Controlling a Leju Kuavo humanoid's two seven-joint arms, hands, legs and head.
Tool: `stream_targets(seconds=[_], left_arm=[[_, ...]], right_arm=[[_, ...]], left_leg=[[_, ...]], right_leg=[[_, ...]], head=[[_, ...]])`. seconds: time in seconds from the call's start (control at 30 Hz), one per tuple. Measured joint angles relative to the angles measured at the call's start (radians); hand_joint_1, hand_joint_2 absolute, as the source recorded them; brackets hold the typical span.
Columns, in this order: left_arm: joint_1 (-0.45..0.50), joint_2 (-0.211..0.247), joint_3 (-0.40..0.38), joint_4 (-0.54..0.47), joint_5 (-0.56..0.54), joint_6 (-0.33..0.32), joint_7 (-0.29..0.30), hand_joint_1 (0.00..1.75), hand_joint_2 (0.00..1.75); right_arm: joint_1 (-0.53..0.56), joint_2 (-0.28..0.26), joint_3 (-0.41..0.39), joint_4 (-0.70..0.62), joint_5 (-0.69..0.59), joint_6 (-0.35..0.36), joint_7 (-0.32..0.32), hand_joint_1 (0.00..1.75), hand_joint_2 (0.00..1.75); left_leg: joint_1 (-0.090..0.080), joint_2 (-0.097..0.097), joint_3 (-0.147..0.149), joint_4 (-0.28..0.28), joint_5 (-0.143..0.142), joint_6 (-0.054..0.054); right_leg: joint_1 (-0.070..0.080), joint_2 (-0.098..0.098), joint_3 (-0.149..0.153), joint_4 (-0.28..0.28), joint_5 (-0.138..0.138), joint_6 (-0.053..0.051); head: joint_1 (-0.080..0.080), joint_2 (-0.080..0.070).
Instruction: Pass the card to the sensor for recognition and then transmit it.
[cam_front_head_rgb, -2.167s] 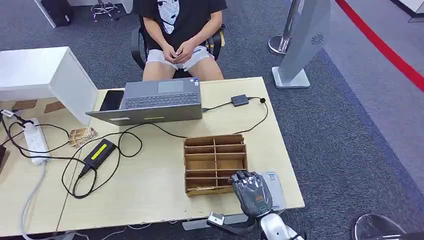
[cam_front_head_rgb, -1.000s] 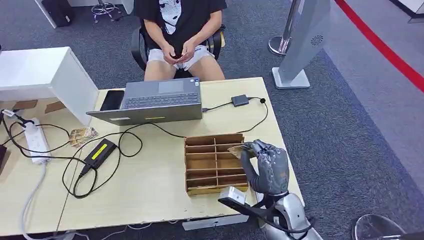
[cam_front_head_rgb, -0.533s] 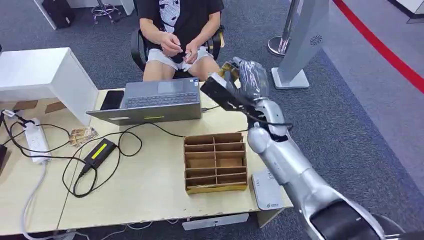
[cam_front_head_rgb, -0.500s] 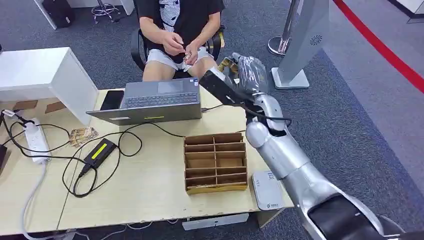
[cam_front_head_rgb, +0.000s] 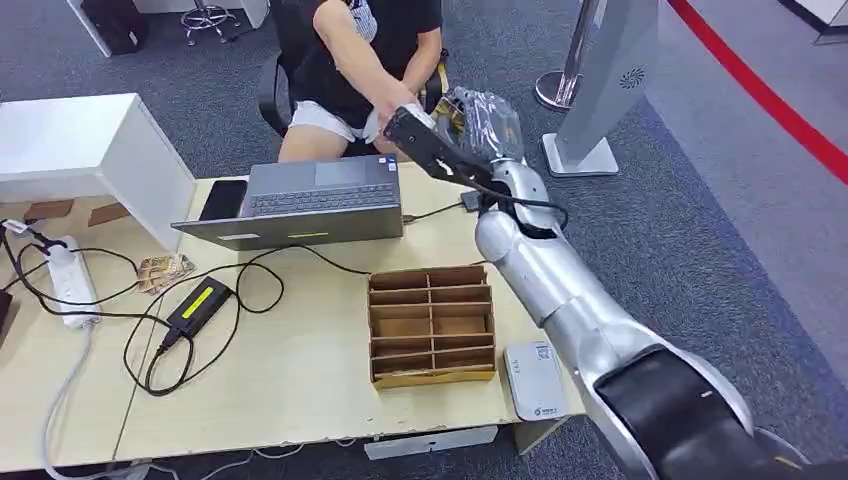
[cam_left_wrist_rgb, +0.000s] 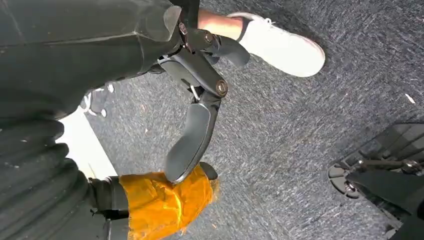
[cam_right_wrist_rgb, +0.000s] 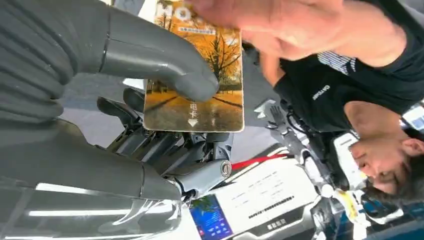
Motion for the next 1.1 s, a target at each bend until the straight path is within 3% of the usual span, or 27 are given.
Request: stream_targets(seconds=[0.27, 0.3, 0.57, 0.6, 0.67, 0.7, 0.8, 0.83, 0.97, 1.1], left_arm=[[0.000, 0.000, -0.004, 0.000, -0.003, 0.000, 0.003, 0.00, 1.75], [0.000, 0.000, -0.006, 0.000, -0.003, 0.000, 0.005, 0.00, 1.75], [-0.001, 0.000, -0.011, 0.000, -0.005, 0.001, 0.009, 0.00, 1.75], [-0.001, 0.000, -0.012, 0.000, -0.005, 0.001, 0.009, 0.00, 1.75], [-0.001, 0.000, -0.016, 0.000, -0.005, 0.001, 0.009, 0.00, 1.75], [-0.001, 0.000, -0.016, 0.000, -0.005, 0.001, 0.009, 0.00, 1.75], [-0.001, 0.000, -0.017, 0.000, 0.001, 0.001, 0.011, 0.00, 1.75], [-0.001, 0.000, -0.017, 0.000, 0.005, 0.002, 0.011, 0.00, 1.75], [0.004, 0.004, -0.017, 0.000, 0.014, 0.002, 0.014, 0.00, 1.75], [0.008, 0.009, -0.017, 0.000, 0.023, 0.009, 0.015, 0.00, 1.75]], right_arm=[[-0.009, 0.039, 0.002, 0.074, 0.028, -0.023, 0.010, 1.71, 1.75], [-0.011, 0.041, 0.004, 0.081, 0.035, -0.029, 0.012, 0.35, 1.75], [-0.013, 0.055, 0.008, 0.114, 0.005, -0.018, -0.010, 0.35, 1.75], [-0.013, 0.056, 0.008, 0.117, 0.005, -0.018, -0.010, 0.00, 1.75], [-0.013, 0.058, 0.008, 0.120, 0.005, -0.018, -0.010, 0.00, 1.75], [-0.013, 0.059, 0.008, 0.122, -0.009, -0.007, -0.014, 0.00, 1.75], [-0.013, 0.069, -0.024, 0.133, -0.177, 0.121, -0.049, 0.00, 1.75], [-0.013, 0.071, -0.044, 0.140, -0.236, 0.144, -0.056, 0.00, 0.00], [-0.016, 0.058, -0.140, 0.175, -0.405, 0.193, -0.079, 0.00, 0.00], [-0.016, 0.000, -0.252, 0.201, -0.549, 0.227, -0.152, 0.00, 0.00]], left_leg=[[0.000, 0.000, -0.001, 0.000, 0.000, 0.000], [0.000, 0.000, -0.001, 0.000, 0.000, 0.000], [0.000, 0.000, -0.001, 0.000, 0.000, 0.000], [0.000, 0.000, -0.001, 0.000, 0.000, 0.000], [0.000, -0.001, -0.001, 0.000, 0.000, 0.000], [0.000, -0.001, -0.001, 0.000, 0.000, 0.000], [0.000, 0.000, -0.001, 0.000, 0.000, 0.000], [0.000, 0.000, -0.001, 0.000, 0.000, 0.000], [0.000, -0.001, -0.001, 0.000, 0.000, 0.000], [0.000, -0.002, -0.002, 0.001, 0.000, 0.000]], right_leg=[[0.000, 0.000, -0.001, 0.000, 0.000, 0.000], [0.000, 0.000, -0.001, 0.000, 0.000, 0.000], [0.000, 0.000, -0.001, 0.000, 0.000, 0.000], [0.000, 0.000, -0.001, 0.000, 0.000, 0.000], [0.000, 0.000, -0.001, 0.000, 0.000, 0.000], [0.000, 0.000, -0.001, 0.000, 0.000, 0.000], [0.000, 0.000, -0.001, 0.000, 0.000, 0.000], [0.000, 0.000, -0.001, 0.000, 0.000, 0.000], [0.000, -0.002, -0.001, 0.000, 0.000, 0.000], [0.000, -0.002, -0.001, -0.001, 0.000, 0.000]], head=[[0.000, 0.000], [0.000, 0.000], [0.000, 0.000], [0.000, 0.000], [0.000, 0.000], [0.000, 0.000], [0.000, 0.000], [0.000, 0.000], [0.000, 0.000], [0.000, 0.000]])
